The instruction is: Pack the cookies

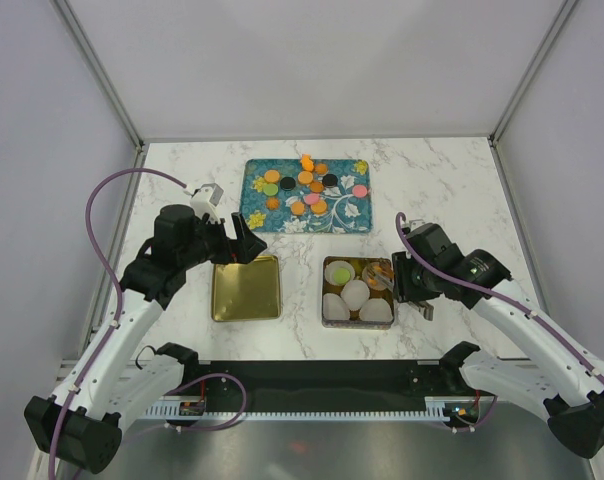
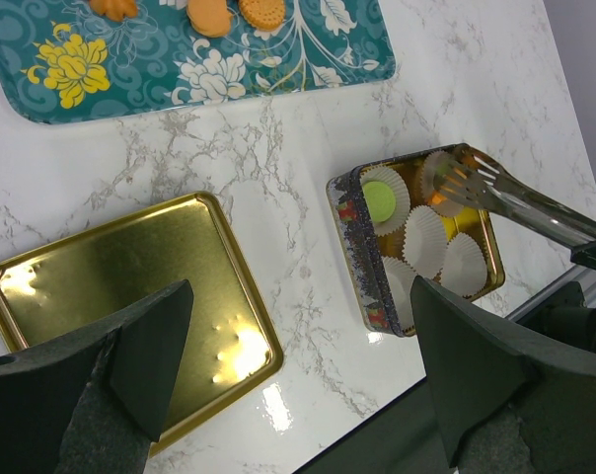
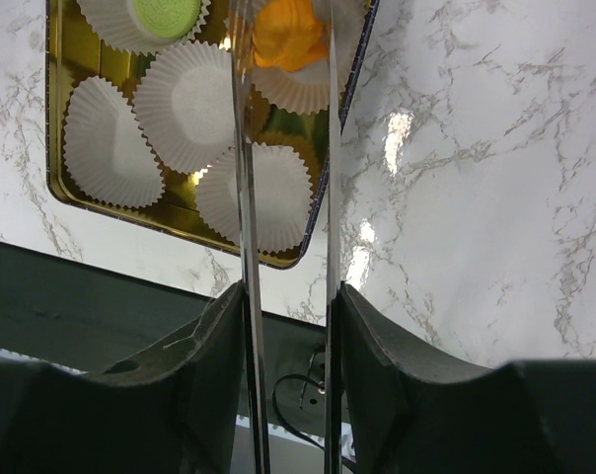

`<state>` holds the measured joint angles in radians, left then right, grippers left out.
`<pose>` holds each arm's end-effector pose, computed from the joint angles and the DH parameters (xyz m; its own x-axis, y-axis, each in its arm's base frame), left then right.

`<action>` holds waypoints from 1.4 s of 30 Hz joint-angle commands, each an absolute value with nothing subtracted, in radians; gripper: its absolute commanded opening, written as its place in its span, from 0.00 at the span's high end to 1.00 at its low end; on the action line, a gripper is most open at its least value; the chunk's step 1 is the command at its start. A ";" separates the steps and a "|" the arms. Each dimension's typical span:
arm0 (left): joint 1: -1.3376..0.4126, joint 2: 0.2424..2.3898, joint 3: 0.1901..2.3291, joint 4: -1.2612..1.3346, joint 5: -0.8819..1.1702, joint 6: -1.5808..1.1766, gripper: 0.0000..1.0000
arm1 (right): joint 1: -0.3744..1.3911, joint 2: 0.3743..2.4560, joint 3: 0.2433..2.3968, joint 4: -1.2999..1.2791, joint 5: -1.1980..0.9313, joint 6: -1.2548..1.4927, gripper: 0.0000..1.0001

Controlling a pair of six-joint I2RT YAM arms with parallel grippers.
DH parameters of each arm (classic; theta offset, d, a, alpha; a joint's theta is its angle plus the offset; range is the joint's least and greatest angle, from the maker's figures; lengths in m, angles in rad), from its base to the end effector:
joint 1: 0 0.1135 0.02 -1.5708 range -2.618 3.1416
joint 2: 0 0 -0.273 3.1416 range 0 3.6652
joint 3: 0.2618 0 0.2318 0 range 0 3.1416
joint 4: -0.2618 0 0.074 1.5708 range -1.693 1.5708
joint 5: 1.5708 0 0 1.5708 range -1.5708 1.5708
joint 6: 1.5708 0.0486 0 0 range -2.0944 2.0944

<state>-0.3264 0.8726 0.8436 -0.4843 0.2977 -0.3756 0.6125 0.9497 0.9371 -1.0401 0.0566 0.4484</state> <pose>0.1612 -0.0696 0.3169 -0.6339 -0.1556 -0.7576 0.3397 0.8239 -0.4535 0.1214 0.0819 0.2862 -0.8795 -0.0889 -0.4676 -0.1884 0.9672 0.1704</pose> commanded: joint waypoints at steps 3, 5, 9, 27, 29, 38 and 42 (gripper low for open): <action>-0.324 0.876 0.847 -0.474 0.324 -0.350 0.00 | 0.617 0.934 0.974 -1.048 0.058 0.446 0.49; -0.324 0.876 0.847 -0.476 0.324 -0.350 0.00 | 0.618 0.925 0.977 -1.052 0.060 0.446 0.46; -0.324 0.876 0.847 -0.476 0.325 -0.350 0.00 | 0.617 0.920 0.994 -1.066 0.064 0.448 0.46; -0.325 0.861 0.844 -0.477 0.275 -0.348 0.00 | 0.618 1.343 1.354 -0.825 0.023 0.321 0.51; -0.324 0.862 0.844 -0.477 0.270 -0.348 0.00 | 0.618 1.449 1.420 -0.795 0.021 0.299 0.50; -0.325 0.859 0.844 -0.480 0.259 -0.348 0.00 | 0.618 1.745 1.609 -0.773 0.089 0.235 0.41; -0.325 0.861 0.844 -0.479 0.258 -0.348 0.00 | 0.618 1.802 1.626 -0.759 0.117 0.230 0.41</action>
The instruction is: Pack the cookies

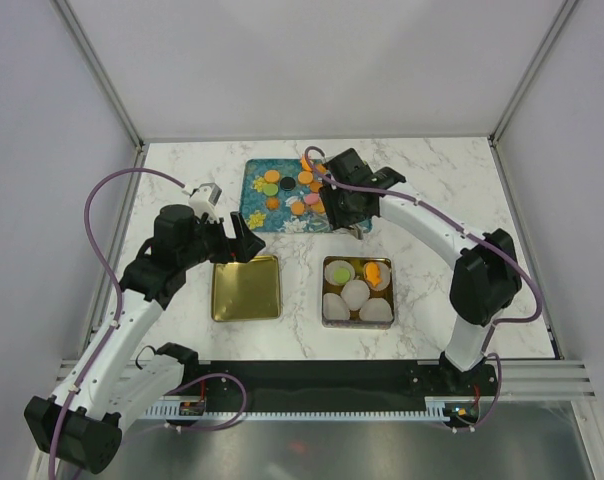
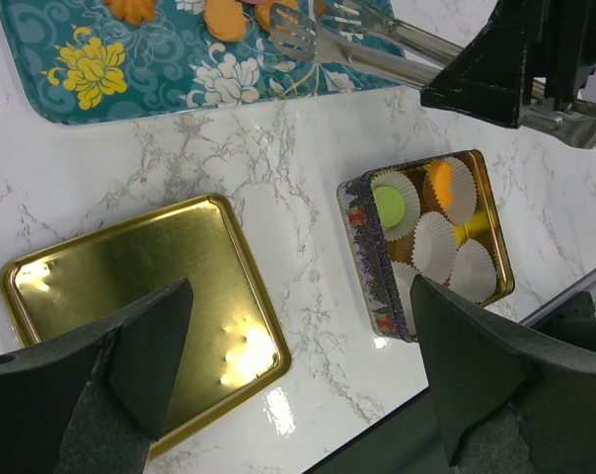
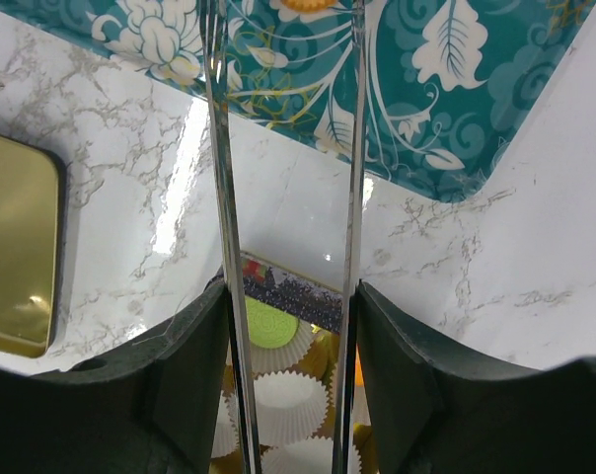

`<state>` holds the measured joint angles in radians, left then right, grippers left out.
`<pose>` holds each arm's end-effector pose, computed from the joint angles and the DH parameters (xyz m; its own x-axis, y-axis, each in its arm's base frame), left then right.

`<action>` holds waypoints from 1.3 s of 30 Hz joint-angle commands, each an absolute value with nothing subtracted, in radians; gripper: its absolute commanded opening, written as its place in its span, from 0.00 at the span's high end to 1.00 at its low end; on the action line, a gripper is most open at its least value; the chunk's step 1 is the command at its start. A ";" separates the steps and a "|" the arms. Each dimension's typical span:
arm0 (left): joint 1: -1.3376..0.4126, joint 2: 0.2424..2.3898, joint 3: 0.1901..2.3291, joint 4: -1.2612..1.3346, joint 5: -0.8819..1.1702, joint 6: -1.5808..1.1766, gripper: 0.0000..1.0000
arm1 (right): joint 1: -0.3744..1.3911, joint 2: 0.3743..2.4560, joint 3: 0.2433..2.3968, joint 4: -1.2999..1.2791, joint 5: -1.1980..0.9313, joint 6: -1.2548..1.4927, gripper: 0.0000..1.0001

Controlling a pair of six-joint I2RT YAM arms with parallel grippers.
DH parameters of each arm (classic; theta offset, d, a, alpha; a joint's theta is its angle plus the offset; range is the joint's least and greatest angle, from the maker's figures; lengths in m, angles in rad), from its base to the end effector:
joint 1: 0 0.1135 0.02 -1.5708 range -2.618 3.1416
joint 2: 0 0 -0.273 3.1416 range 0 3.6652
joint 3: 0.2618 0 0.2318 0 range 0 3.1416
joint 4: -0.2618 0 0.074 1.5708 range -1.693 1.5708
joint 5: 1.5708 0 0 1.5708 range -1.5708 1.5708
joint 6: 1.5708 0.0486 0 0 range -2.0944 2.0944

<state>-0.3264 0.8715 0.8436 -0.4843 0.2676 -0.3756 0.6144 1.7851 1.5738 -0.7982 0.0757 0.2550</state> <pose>0.1618 -0.0683 0.3169 -0.6254 -0.1618 -0.7634 0.3205 0.8387 -0.4403 0.3083 0.2130 0.2883 -0.8061 -0.2608 -0.5312 -0.3499 0.9340 0.0723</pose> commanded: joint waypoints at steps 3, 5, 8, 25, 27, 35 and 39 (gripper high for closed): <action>-0.324 0.861 0.844 -0.480 0.258 -0.348 0.00 | 0.618 1.835 1.631 -0.739 0.120 0.230 0.41; -0.325 0.862 0.844 -0.479 0.259 -0.348 0.00 | 0.618 1.861 1.641 -0.733 0.124 0.229 0.41; -0.325 0.861 0.842 -0.479 0.258 -0.348 0.00 | 0.618 1.891 1.660 -0.729 0.141 0.227 0.42; -0.325 0.862 0.842 -0.480 0.261 -0.348 0.00 | 0.612 1.875 1.672 -0.747 0.164 0.238 0.60; -0.324 0.864 0.844 -0.480 0.262 -0.350 0.00 | 0.604 1.832 1.655 -0.753 0.169 0.239 0.63; -0.324 0.864 0.842 -0.480 0.268 -0.351 0.00 | 0.592 1.694 1.556 -0.764 0.170 0.250 0.64; -0.325 0.864 0.845 -0.480 0.273 -0.351 0.00 | 0.589 1.622 1.522 -0.781 0.164 0.253 0.64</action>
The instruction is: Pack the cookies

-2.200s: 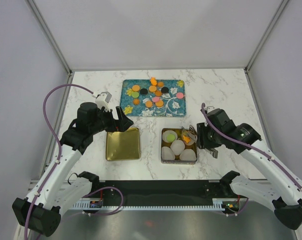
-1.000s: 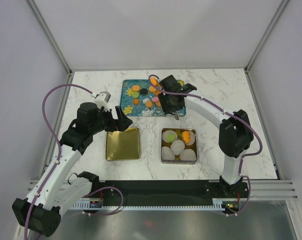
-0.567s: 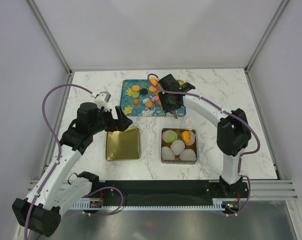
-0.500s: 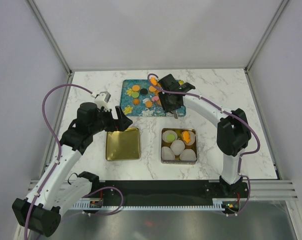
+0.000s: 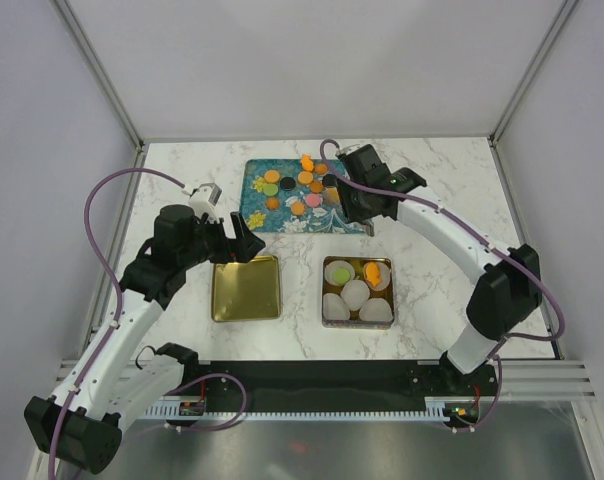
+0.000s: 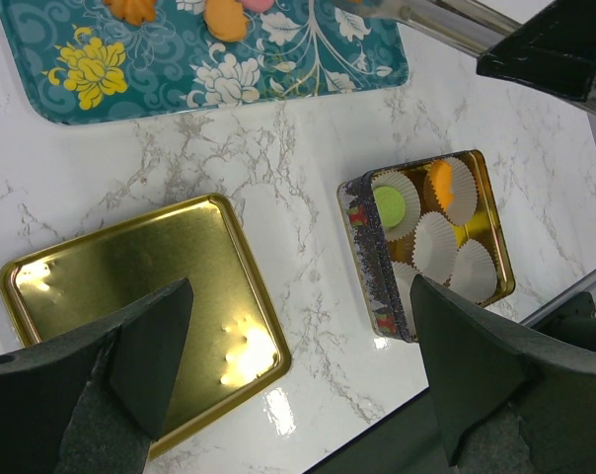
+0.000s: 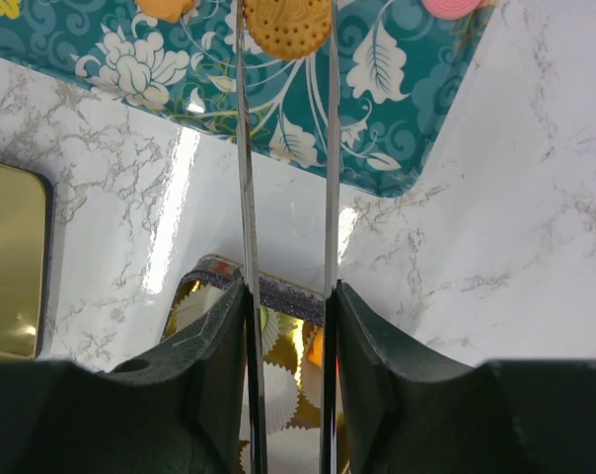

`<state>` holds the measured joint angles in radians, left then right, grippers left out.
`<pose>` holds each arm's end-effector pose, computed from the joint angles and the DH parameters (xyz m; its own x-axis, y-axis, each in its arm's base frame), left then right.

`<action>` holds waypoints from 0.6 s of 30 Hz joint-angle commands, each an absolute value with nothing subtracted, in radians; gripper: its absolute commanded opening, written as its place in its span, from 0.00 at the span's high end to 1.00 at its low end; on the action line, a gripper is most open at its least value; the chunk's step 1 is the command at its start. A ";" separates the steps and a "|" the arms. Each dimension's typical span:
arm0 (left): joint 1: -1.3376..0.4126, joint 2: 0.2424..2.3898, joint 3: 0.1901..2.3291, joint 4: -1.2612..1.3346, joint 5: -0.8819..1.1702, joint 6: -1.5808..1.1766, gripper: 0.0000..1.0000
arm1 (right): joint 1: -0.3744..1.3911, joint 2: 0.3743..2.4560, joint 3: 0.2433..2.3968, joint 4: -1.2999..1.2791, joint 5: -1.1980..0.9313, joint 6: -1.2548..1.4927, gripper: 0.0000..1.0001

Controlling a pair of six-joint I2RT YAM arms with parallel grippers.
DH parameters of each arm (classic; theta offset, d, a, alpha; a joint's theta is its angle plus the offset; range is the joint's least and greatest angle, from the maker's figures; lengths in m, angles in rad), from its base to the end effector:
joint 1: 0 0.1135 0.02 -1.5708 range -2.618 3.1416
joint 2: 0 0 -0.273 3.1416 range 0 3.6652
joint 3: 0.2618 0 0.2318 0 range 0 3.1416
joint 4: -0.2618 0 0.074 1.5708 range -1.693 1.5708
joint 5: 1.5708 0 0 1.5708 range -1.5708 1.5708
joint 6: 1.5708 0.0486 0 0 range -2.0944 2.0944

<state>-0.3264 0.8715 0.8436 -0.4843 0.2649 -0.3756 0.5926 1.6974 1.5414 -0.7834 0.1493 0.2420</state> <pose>0.1618 -0.0682 0.3169 -0.6247 -0.1623 -0.7638 0.3187 0.8400 -0.4391 0.3002 0.1934 0.3103 -0.7650 -0.2294 -0.6019 -0.3050 0.9520 0.0249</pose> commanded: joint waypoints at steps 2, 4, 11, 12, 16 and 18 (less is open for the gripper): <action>-0.325 0.864 0.844 -0.480 0.272 -0.350 0.00 | 0.589 1.591 1.503 -0.790 0.149 0.259 0.64; -0.325 0.865 0.844 -0.480 0.275 -0.351 0.00 | 0.589 1.534 1.474 -0.802 0.126 0.267 0.65; -0.325 0.874 0.844 -0.480 0.279 -0.351 0.00 | 0.591 1.316 1.338 -0.891 0.009 0.296 0.65; -0.325 0.873 0.842 -0.480 0.279 -0.350 0.00 | 0.592 1.268 1.304 -0.906 0.002 0.298 0.65; -0.325 0.874 0.844 -0.479 0.281 -0.350 0.00 | 0.603 1.166 1.240 -1.014 -0.035 0.304 0.65; -0.325 0.876 0.844 -0.480 0.281 -0.350 0.00 | 0.607 1.122 1.209 -1.043 -0.067 0.308 0.65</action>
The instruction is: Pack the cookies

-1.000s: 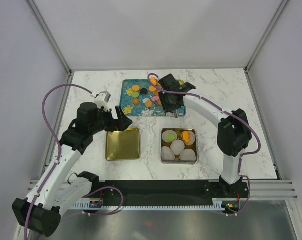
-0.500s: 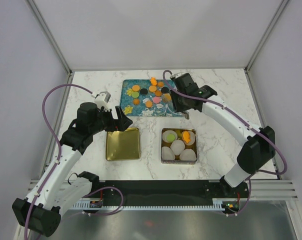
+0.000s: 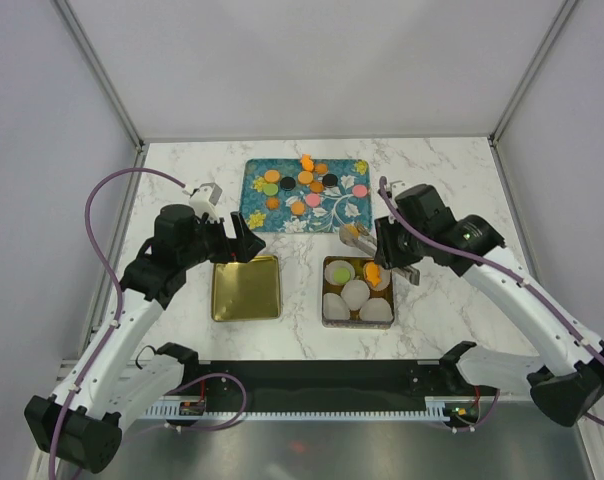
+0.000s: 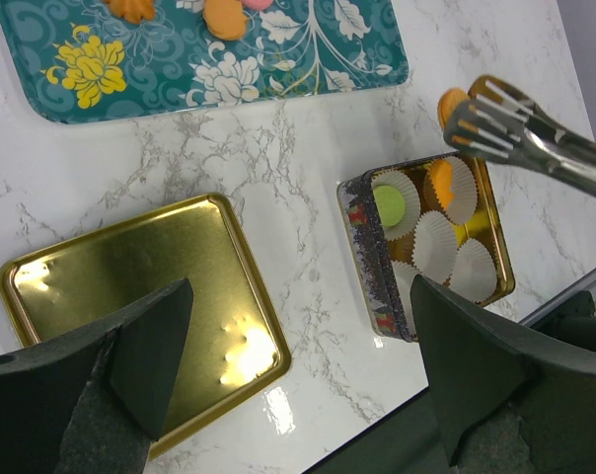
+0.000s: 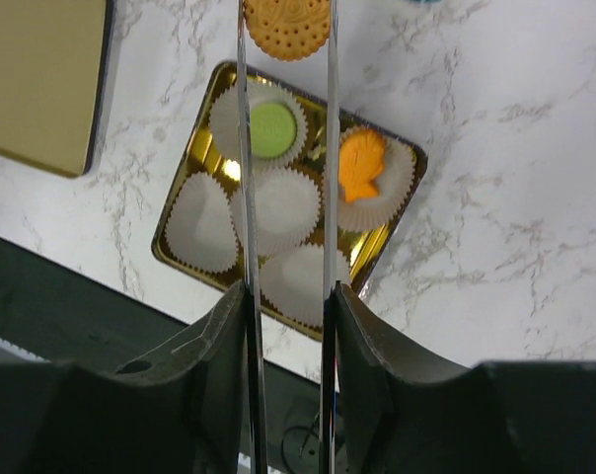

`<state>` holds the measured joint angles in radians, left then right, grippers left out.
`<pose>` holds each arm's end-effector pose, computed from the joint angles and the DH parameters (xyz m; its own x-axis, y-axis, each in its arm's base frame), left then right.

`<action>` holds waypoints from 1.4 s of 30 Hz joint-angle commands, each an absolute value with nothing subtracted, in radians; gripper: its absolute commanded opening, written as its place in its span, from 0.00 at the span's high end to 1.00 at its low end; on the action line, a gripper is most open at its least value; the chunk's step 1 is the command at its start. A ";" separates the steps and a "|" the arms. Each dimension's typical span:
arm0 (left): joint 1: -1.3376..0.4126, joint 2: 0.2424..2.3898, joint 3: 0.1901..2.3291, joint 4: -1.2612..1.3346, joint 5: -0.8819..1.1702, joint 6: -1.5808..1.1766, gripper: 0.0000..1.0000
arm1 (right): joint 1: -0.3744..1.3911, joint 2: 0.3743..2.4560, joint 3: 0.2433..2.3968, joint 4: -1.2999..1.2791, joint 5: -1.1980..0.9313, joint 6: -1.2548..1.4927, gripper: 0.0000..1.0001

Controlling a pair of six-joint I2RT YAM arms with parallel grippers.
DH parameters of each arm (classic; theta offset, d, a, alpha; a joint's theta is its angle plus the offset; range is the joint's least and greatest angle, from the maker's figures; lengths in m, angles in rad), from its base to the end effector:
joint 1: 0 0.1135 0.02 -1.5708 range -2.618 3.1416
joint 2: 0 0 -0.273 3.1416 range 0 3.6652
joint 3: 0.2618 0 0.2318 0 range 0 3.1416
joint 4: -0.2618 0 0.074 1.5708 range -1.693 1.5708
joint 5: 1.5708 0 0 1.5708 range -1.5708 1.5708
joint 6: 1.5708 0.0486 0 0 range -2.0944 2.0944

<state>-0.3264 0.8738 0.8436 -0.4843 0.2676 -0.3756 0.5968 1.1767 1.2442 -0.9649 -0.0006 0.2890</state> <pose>0.1622 -0.0685 0.3166 -0.6270 -0.1612 -0.7621 0.3195 0.8390 -0.4404 0.1745 0.1186 0.3447 -0.7800 -0.1854 -0.5977 -0.3547 0.9178 0.1782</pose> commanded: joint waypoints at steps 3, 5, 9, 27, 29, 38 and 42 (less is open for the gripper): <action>-0.325 0.881 0.844 -0.480 0.281 -0.348 0.00 | 0.614 1.080 1.177 -1.098 -0.095 0.313 0.65; -0.325 0.882 0.844 -0.480 0.284 -0.348 0.00 | 0.618 1.062 1.146 -1.104 -0.149 0.318 0.65; -0.325 0.882 0.844 -0.480 0.284 -0.347 0.00 | 0.644 1.034 1.063 -1.108 -0.181 0.322 0.66; -0.325 0.894 0.842 -0.480 0.282 -0.347 0.00 | 0.663 0.989 1.048 -1.158 -0.147 0.331 0.65; -0.325 0.893 0.842 -0.479 0.285 -0.347 0.00 | 0.663 0.980 1.051 -1.166 -0.141 0.334 0.65; -0.325 0.894 0.842 -0.480 0.285 -0.347 0.00 | 0.664 0.973 1.034 -1.169 -0.146 0.339 0.64; -0.325 0.893 0.844 -0.480 0.287 -0.347 0.00 | 0.664 0.979 1.025 -1.143 -0.149 0.341 0.64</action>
<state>-0.3264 0.8906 0.8436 -0.4843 0.2710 -0.3756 0.6594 0.9829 1.0279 -1.1664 -0.1566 0.3267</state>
